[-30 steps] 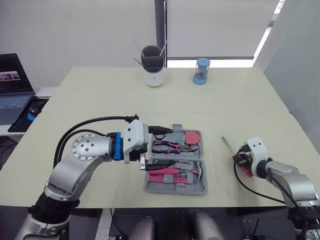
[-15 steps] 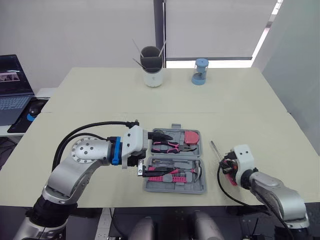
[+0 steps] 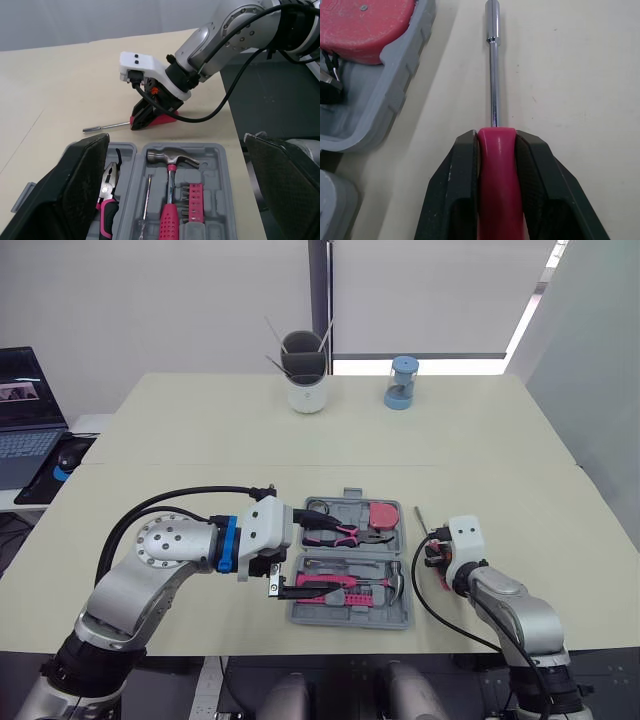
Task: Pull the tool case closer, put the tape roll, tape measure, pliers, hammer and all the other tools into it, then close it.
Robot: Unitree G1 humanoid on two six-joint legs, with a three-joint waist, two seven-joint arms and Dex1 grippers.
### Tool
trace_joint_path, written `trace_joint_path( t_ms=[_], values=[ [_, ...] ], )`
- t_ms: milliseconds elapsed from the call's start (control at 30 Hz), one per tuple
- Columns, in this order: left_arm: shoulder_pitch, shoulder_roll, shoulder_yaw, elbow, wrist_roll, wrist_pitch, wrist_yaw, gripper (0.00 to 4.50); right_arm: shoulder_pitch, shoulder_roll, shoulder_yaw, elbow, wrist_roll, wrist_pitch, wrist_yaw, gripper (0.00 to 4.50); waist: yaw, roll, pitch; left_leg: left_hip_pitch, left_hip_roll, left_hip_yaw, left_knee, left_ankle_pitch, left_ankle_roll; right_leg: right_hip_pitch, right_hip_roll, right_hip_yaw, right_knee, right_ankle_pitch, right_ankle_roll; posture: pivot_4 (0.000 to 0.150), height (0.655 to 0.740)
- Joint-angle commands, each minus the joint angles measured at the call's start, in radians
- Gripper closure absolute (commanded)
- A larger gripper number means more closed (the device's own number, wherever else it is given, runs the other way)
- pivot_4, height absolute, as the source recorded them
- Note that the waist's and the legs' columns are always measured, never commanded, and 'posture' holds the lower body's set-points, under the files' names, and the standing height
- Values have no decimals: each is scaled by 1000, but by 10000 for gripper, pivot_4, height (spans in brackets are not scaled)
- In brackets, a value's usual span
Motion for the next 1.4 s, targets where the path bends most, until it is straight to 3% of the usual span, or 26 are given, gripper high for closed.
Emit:
trace_joint_path(
  t_ms=[33, 200, 367, 533, 667, 800, 933, 1167, 1300, 1400],
  values=[
    [-16, 17, 18, -21, 1, -9, -9, 0, 3, 10, -11, -46, 22, 20, 6, 27975, 0, 0, 0, 0, 0, 0, 0, 0, 0, 0, 0, 0, 0, 0, 0, 1500, 7400],
    [-20, 9, 12, -22, 6, -9, -5, 0, 10, -40, -15, -114, 19, 40, 33, 14744, 0, 0, 0, 0, 0, 0, 0, 0, 0, 0, 1, 0, 0, 0, 0, 1500, 7400],
    [-16, -1, -1, -13, 27, -33, -5, 0, 20, -195, 29, -187, 1, 9, 129, 354, 0, 0, 0, 0, 0, 0, 0, 0, 0, 0, 0, 0, -1, 0, 0, 1500, 7400],
    [-32, -20, -3, -3, 28, -40, -2, 0, -75, -405, 89, -220, 47, -9, 354, 354, -5, 1, 0, 0, 1, 1, 0, 0, 0, 0, 1, 0, -1, 0, 0, 1500, 7400],
    [-57, -43, -8, 9, 28, -38, 7, 0, -215, -664, 213, -73, -53, -278, 617, 354, -2, 3, 3, 0, 1, 2, 1, 0, 0, 1, 2, 0, -1, 1, 1, 1500, 7400],
    [-62, -55, -14, 25, 46, -51, 11, 0, -326, -806, 368, 140, -225, -674, 824, 354, -1, 2, 3, 1, 3, 1, 1, 0, 0, 2, 3, -2, -2, 1, 0, 1500, 7400],
    [-59, -67, -16, 36, 62, -65, 19, 0, -446, -813, 479, 322, -342, -1010, 977, 354, -2, 2, 3, 0, 2, 2, 1, 0, 0, 1, 2, -1, -3, 1, 0, 1500, 7400],
    [-15, -63, 0, 20, 76, -78, 47, 0, -683, -722, 634, 631, -585, -1535, 1007, 354, -3, 2, 4, -1, 3, 3, 1, 0, 0, -2, 2, 0, -2, 2, -2, 1500, 7400],
    [17, -57, 8, 1, 82, -79, 65, 0, -754, -663, 675, 758, -647, -1698, 994, 9016, -1, 2, 4, -1, 3, 3, 1, 1, -2, -2, 2, 0, -2, 3, -3, 1500, 7400],
    [33, -53, 14, -15, 81, -72, 80, 0, -797, -644, 712, 829, -720, -1803, 990, 19599, 2, 2, 4, -2, 3, 3, 1, 1, -3, -2, 1, 0, -2, 3, -4, 1500, 7400]
  ],
)
